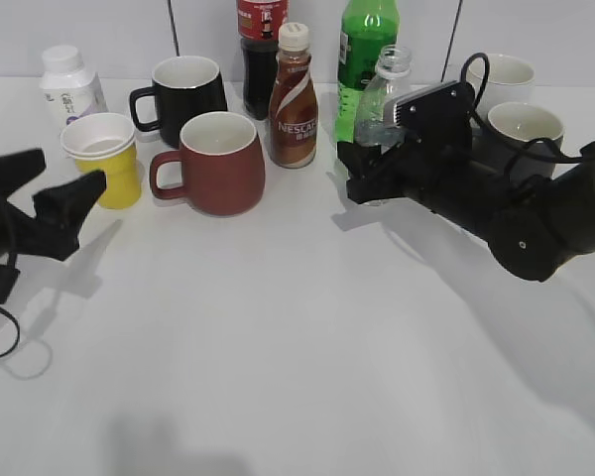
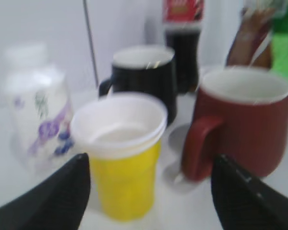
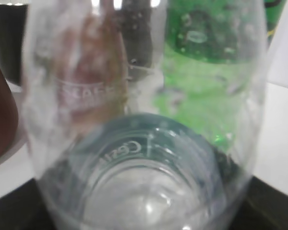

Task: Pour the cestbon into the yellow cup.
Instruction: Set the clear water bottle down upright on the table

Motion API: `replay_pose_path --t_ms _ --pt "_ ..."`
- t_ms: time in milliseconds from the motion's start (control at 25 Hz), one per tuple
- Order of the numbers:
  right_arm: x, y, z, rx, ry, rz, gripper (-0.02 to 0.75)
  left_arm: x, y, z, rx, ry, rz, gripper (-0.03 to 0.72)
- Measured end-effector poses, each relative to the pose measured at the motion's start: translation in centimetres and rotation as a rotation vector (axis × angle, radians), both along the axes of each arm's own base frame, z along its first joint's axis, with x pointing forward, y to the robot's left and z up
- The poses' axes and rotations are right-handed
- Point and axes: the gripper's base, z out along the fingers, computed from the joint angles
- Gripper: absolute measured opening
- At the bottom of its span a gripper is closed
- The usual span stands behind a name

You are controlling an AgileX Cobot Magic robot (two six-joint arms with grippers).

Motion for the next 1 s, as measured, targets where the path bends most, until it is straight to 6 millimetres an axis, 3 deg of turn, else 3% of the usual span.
replay_pose_path --t_ms 200,360,440,1000 --pt "0.0 0.0 -0.1 0.029 0.012 -0.004 0.482 -0.6 -0.3 2.2 -0.035 -0.045 -0.045 0.594" --pt "-0.5 -0.2 -0.7 0.032 0.049 -0.008 0.610 -1.2 -0.4 3.7 -0.035 -0.060 -0.065 0.594" --pt "-0.9 -0.4 -1.0 0.032 0.075 -0.011 0.634 -1.5 -0.4 4.4 -0.042 -0.055 -0.064 0.594" --pt "-5.2 -2.5 1.0 -0.001 0.218 -0.060 0.639 -3.9 -0.1 8.2 -0.152 -0.028 -0.075 0.594"
